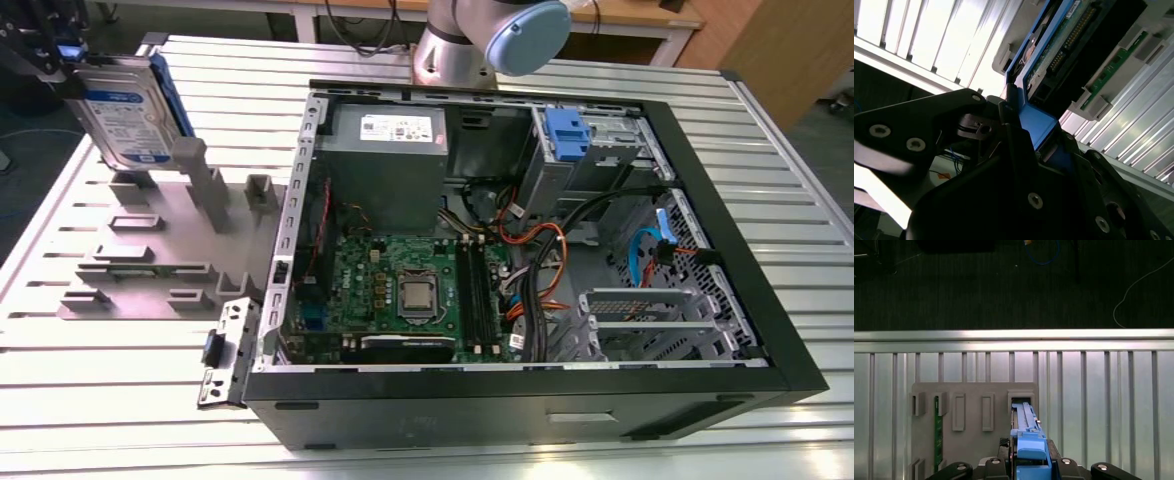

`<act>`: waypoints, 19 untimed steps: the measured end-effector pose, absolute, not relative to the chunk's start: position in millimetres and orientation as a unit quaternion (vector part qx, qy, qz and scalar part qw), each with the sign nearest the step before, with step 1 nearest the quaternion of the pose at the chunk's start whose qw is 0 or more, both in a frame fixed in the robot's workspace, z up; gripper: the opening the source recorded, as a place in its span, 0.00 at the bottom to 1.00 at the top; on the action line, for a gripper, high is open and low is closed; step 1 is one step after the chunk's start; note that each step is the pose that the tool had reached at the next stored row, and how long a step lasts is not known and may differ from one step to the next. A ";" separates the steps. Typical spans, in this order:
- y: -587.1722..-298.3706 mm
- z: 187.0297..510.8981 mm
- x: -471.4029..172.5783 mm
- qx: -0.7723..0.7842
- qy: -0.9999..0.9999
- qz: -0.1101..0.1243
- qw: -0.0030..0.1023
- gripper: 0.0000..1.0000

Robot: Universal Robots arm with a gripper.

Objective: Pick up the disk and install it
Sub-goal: 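Pick up the disk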

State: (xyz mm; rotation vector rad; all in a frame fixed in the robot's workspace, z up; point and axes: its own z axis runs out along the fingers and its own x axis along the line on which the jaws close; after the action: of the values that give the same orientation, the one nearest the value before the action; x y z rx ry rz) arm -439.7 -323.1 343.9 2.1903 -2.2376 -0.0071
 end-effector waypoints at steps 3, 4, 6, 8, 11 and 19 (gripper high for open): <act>-323.2 345.1 -439.7 0.699 -0.715 -0.002 0.005 0.36; -323.1 345.7 -439.6 0.700 -0.715 -0.002 0.005 0.36; -323.1 346.7 -439.7 0.699 -0.715 -0.002 0.005 0.36; -323.2 347.5 -439.7 0.700 -0.715 -0.002 0.005 0.36; -323.1 348.6 -439.6 0.700 -0.715 -0.002 0.005 0.36; -323.1 351.4 -439.7 0.700 -0.715 -0.002 0.005 0.36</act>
State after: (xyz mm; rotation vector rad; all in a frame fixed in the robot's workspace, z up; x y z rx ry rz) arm -439.7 -323.1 351.4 2.1905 -2.2378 -0.0069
